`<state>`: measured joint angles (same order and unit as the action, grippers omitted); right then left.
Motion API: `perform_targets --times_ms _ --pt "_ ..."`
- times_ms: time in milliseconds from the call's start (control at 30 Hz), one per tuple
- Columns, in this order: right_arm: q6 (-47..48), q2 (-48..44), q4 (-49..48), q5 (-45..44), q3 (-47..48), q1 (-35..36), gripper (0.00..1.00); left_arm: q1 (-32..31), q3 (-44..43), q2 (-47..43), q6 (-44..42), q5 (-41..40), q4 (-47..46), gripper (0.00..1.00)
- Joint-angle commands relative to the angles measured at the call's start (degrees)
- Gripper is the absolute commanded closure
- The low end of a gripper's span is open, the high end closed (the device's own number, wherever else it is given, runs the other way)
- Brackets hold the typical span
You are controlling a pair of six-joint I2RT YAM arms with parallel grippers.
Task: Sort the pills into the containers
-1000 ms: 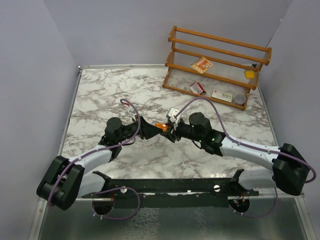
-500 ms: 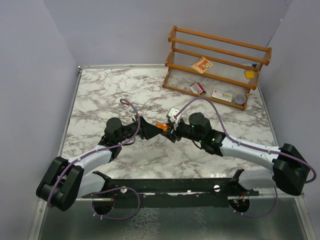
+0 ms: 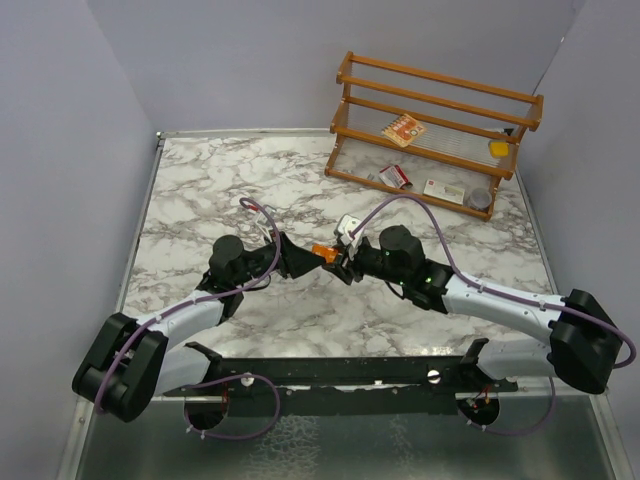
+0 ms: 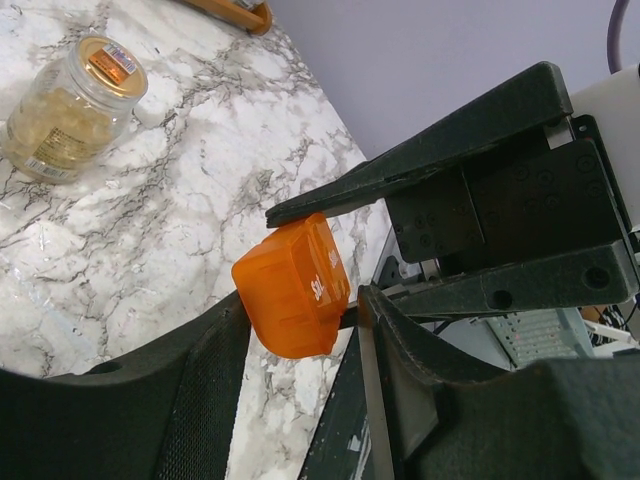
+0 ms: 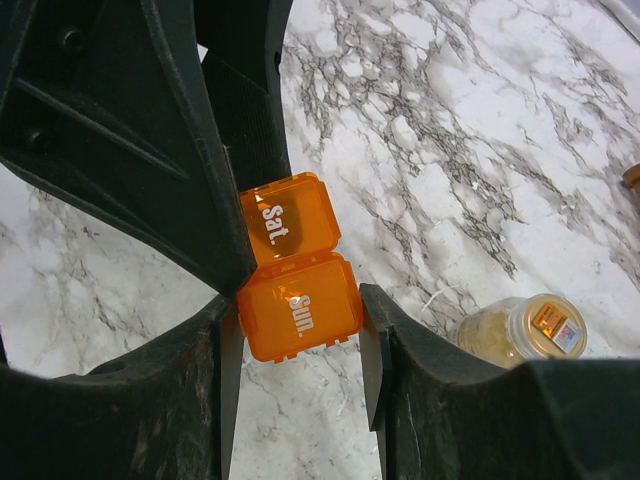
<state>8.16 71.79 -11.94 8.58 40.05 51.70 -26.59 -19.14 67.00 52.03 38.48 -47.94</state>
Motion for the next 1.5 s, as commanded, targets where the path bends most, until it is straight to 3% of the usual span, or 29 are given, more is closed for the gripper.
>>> perform_targets --times_ms 0,333,1233,1467 --pt "0.8 -1.1 1.5 -2.1 -0.9 0.2 0.99 -0.3 -0.1 -1.0 0.4 0.3 -2.3 0.51" --pt "0.9 -2.5 2.8 -3.2 -1.5 0.2 0.99 -0.3 -0.1 -1.6 0.3 -0.2 -2.4 0.51" --pt "0.9 -2.0 2.2 -1.8 -1.4 0.2 0.99 -0.3 -0.8 -0.4 0.5 0.6 -2.5 0.66" --pt "0.6 -1.5 2.1 -1.4 -1.2 0.2 0.99 -0.3 -0.9 -0.4 0.4 1.3 -3.2 0.83"
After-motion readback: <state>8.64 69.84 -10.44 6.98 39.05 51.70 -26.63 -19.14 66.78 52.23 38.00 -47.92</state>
